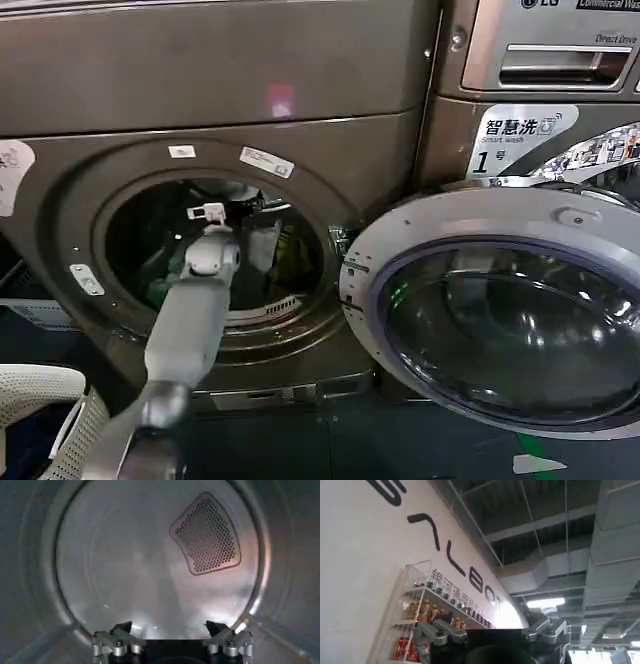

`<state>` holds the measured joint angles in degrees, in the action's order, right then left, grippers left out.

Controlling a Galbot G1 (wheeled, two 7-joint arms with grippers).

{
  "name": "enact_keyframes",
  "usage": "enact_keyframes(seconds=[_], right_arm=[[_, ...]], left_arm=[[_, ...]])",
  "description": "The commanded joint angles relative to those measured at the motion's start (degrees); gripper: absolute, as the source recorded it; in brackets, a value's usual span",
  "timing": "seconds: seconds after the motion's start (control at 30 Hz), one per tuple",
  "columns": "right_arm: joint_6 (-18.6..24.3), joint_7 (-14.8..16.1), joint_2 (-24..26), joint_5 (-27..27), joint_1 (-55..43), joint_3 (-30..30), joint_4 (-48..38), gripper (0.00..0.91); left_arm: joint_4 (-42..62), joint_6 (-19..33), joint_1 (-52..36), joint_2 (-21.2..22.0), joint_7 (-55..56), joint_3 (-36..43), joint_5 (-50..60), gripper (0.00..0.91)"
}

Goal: Grasp the clothes from the dryer.

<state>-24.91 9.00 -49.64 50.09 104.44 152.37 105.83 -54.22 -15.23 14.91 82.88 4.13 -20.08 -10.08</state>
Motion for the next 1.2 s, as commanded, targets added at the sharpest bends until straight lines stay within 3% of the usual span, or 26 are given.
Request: enact_keyframes(seconds=[0.03, 0.33, 0.43, 0.7, 1.0, 1.2], right_arm=[[0.03, -0.03, 0.03, 0.00, -0.94, -0.89, 0.39, 0.907], [0.38, 0.26, -0.27, 0.04, -1.15, -1.08, -0.46, 0.907], [0.44, 0.30, -0.41, 0.02, -1.37, -1.45, -0.42, 0.907], [0.47, 0.33, -0.41, -0.11, -1.98, -2.21, -0.13, 0.907], [0.42, 0.52, -0.44, -0.14, -1.82, -1.64, -0.51, 0.907], [0.40, 0.57, -0.51, -0.18, -2.02, -1.63, -0.55, 0.907]], left_arm=[[26.79, 2.03, -14.86, 2.67, -7.28, -1.61, 5.99, 0.907], [31.56, -1.83, -18.55, -0.53, -28.72, 7.26, 12.33, 0.907], [34.43, 0.98, -20.04, -1.32, -30.25, 8.97, 12.10, 0.907], [38.89, 8.52, -21.45, -3.44, -41.80, 22.50, 26.23, 0.907], [43.66, 18.79, -23.79, -2.59, -51.97, 28.27, 37.27, 0.907], [45.93, 19.42, -25.56, -1.97, -52.95, 32.87, 43.59, 0.907]])
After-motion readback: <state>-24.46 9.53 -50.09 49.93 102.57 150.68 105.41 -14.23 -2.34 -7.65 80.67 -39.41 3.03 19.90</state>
